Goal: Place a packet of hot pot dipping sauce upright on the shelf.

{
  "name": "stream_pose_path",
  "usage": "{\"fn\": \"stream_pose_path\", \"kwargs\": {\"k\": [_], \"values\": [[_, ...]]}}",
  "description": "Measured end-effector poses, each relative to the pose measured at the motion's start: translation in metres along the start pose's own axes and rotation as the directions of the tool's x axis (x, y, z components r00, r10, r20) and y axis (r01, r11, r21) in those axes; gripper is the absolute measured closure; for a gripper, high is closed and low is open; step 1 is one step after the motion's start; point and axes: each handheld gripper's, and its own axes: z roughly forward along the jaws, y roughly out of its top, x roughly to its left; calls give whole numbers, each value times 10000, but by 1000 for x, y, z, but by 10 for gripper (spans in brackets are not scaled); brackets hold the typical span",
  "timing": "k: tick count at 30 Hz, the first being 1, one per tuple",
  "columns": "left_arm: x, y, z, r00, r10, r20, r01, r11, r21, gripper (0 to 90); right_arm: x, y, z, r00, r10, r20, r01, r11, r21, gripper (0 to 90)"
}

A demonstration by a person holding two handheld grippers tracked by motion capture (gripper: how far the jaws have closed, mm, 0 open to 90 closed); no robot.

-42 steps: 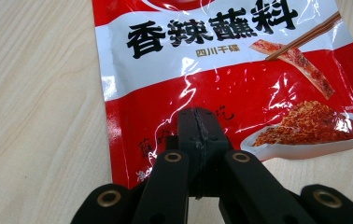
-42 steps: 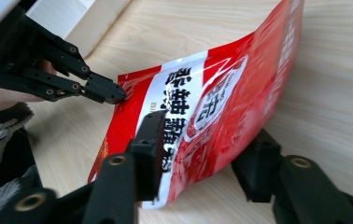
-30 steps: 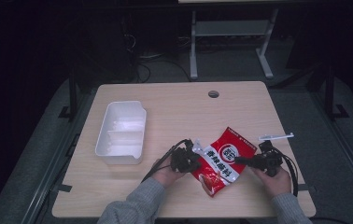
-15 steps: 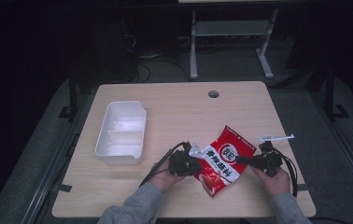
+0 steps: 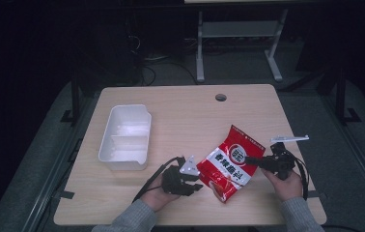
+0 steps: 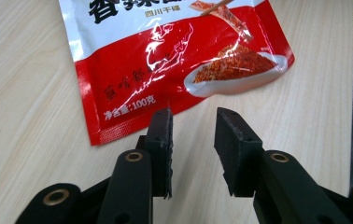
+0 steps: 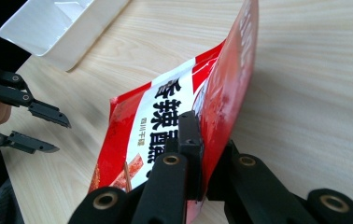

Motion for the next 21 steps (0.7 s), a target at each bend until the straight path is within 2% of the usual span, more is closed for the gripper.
{"fn": "stream_pose_path", "kwargs": {"k": [8,13,16,21], "values": [[0,-10,-14,9998,-90,-152,87,9996,-254,612,13,14,0,9993,-362,-48,363,9993,46,881],[-1,-20,-17,9990,-394,-222,381,9977,-560,583,22,23,-2,9982,-575,-162,575,9983,0,881],[-1,-26,-18,9984,-543,-167,534,9971,-547,568,26,30,-4,9965,-728,-401,727,9973,-48,881],[-1,-28,-21,9985,-521,-185,510,9972,-544,562,32,40,-9,9949,-833,-569,822,9964,-211,882]]}}
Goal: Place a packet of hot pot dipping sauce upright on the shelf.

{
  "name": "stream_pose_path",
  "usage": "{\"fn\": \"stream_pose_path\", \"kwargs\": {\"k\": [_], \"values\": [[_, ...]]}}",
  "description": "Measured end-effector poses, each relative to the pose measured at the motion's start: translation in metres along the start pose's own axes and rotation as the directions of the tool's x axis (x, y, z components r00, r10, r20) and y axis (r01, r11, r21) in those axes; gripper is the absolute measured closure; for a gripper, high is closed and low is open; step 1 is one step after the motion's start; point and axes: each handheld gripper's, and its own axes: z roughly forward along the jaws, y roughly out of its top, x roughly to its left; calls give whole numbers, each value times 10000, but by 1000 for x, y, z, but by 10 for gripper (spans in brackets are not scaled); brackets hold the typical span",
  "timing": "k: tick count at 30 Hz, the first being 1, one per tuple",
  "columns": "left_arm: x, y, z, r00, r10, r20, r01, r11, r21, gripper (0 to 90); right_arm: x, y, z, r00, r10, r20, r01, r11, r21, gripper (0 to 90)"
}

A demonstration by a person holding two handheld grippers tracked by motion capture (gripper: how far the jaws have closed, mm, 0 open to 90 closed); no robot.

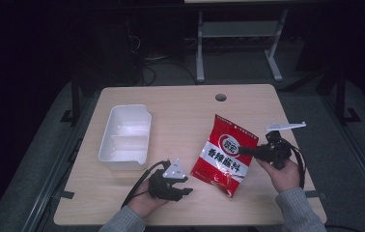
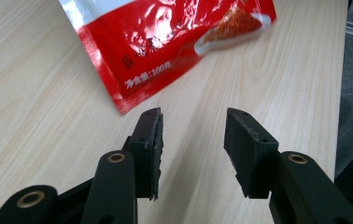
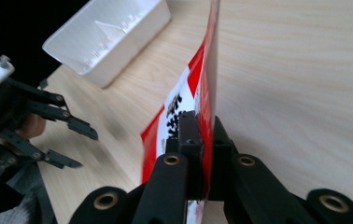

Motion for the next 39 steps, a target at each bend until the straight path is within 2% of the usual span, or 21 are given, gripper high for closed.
{"fn": "stream_pose_path", "kwargs": {"k": [6,14,17,24,32,39], "values": [[0,-5,-4,9999,23,-125,-22,10000,71,545,13,19,-11,9989,-383,-274,379,9992,-140,884],[0,-14,-11,9996,-126,-238,127,9999,62,541,28,40,-14,9963,-795,-315,795,9968,-35,885],[-1,-18,-14,9995,-153,-293,156,9998,79,540,37,51,-10,9942,-1006,-387,1010,9948,86,885],[0,-24,-17,9991,-217,-377,222,9997,132,531,44,65,0,9926,-1113,-484,1122,9935,166,886],[0,-29,-22,9984,-286,-488,289,9996,55,514,54,84,13,9905,-1163,-730,1155,9932,-142,886],[0,-33,-26,9984,-312,-474,314,9995,48,498,70,105,33,9868,-1310,-950,1282,9911,-346,886]]}}
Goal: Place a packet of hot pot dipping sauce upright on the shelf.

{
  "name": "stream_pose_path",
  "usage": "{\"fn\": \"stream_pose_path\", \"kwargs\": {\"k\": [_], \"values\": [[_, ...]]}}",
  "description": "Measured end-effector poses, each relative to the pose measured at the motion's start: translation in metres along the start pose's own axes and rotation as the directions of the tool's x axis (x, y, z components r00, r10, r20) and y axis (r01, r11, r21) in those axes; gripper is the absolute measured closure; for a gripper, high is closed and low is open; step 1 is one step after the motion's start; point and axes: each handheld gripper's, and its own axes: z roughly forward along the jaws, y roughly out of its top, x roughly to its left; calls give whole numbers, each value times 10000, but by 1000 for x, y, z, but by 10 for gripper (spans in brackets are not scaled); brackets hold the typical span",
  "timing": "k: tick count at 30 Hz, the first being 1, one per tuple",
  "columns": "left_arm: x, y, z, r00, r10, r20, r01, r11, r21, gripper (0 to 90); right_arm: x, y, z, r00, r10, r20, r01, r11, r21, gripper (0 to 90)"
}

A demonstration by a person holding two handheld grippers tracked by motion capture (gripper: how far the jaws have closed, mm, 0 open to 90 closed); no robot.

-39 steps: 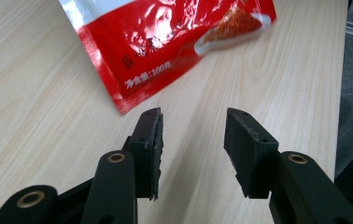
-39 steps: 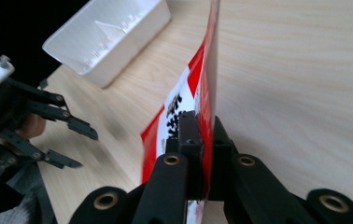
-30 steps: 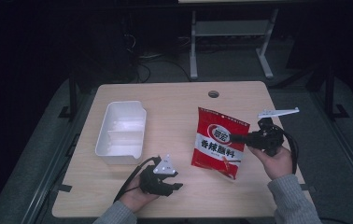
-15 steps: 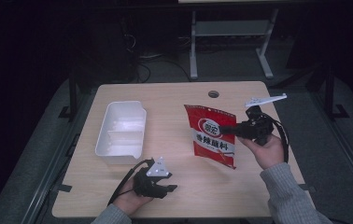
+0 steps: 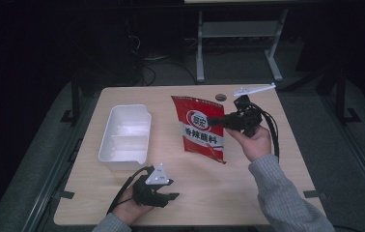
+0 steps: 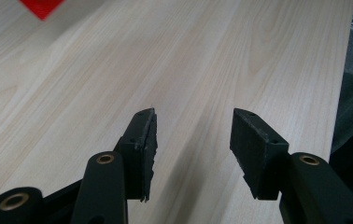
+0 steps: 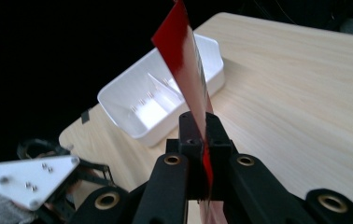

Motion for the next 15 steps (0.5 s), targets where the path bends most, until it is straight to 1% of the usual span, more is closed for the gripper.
{"fn": "stream_pose_path", "kwargs": {"k": [1,2,3,6,7,11,13,15], "values": [[0,0,0,10000,0,0,0,10000,0,491,0,0,0,10000,0,0,0,10000,0,886],[0,-1,0,10000,-22,45,22,10000,18,481,3,7,5,9999,-104,-25,104,9999,-83,886],[0,-1,0,10000,-22,45,22,10000,18,470,3,7,5,9999,-104,-25,104,9999,-83,886],[-1,-1,-1,10000,-29,6,29,10000,-62,447,8,21,14,9998,-156,-122,153,9994,-303,886],[-1,-1,-1,10000,-29,6,29,10000,-62,439,8,21,14,9998,-156,-122,153,9994,-303,886],[-1,-2,-2,10000,-47,-1,47,10000,-16,419,14,32,25,9995,-228,-199,217,9984,-521,886],[0,-2,-2,9999,-86,89,86,10000,9,414,17,36,31,9994,-279,-219,265,9977,-617,886],[0,-3,-3,9999,-44,113,44,10000,1,407,19,38,36,9993,-288,-224,272,9974,-666,886]]}}
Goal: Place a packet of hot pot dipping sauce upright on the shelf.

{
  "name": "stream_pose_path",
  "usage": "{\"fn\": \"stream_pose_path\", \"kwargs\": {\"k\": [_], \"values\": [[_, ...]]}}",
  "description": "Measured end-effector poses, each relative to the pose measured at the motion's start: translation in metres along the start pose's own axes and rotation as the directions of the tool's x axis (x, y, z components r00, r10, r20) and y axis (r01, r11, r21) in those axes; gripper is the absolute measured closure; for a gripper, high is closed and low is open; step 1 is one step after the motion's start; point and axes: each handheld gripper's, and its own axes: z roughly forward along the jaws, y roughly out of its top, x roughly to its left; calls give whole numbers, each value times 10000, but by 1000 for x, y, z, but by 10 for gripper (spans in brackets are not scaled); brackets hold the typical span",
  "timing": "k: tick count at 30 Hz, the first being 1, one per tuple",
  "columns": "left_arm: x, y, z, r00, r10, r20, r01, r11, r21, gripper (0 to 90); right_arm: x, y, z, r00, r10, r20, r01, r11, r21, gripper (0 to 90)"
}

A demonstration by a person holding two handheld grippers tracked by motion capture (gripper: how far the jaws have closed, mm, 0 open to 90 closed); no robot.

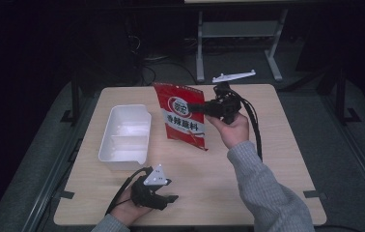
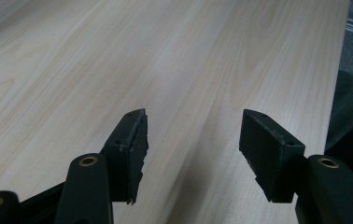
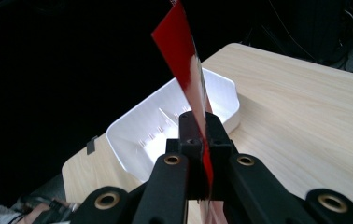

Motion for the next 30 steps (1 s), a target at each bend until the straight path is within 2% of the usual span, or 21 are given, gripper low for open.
{"fn": "stream_pose_path", "kwargs": {"k": [6,17,23,30], "values": [[1,-4,-3,10000,-20,-27,20,10000,-14,392,3,4,15,9999,-39,-119,39,10000,-6,886],[3,-10,-8,9999,32,-166,-32,10000,-8,384,8,17,34,9998,-219,-32,219,9997,-57,886],[4,-12,-8,9997,33,-229,-32,10000,71,366,13,23,47,9989,-470,-56,469,9986,-236,886],[5,-17,-12,9998,-85,-190,86,10000,42,355,16,33,64,9984,-521,-197,513,9978,-429,886]]}}
